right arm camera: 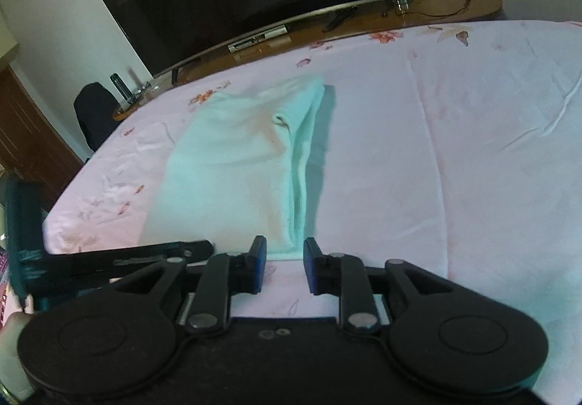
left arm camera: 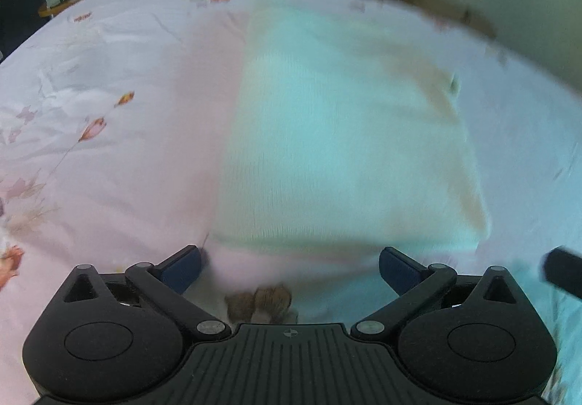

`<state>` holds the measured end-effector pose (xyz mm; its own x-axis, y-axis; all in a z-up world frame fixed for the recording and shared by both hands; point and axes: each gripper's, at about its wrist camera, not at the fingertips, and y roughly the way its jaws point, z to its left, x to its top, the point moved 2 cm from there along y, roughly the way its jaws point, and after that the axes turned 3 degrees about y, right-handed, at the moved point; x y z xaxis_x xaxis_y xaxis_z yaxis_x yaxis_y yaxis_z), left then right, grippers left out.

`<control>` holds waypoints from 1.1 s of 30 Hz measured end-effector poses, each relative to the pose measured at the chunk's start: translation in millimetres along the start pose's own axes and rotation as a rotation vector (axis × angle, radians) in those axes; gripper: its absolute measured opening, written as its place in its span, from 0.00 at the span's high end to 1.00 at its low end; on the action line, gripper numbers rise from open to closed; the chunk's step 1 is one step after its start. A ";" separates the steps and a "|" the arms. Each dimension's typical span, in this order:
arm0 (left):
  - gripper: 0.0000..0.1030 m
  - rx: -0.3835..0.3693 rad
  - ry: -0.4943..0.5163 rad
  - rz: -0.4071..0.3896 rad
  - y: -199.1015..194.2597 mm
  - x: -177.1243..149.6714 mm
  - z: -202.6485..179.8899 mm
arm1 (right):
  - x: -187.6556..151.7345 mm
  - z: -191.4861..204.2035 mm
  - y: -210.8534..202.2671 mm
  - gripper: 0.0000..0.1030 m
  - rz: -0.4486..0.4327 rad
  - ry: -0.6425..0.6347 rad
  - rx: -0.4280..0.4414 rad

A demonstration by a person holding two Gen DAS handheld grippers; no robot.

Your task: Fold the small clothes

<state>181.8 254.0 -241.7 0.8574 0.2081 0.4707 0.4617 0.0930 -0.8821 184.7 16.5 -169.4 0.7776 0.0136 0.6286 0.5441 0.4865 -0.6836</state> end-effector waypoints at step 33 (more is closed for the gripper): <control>0.00 0.103 0.081 -0.404 -226.5 -80.3 11.1 | -48.7 77.0 -155.1 0.50 -0.220 -0.121 -0.001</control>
<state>5.9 227.0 -79.9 0.6292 0.0587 0.7750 0.7426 0.2489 -0.6218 38.2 7.7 -65.4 0.5971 0.0119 0.8021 0.6966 0.4880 -0.5259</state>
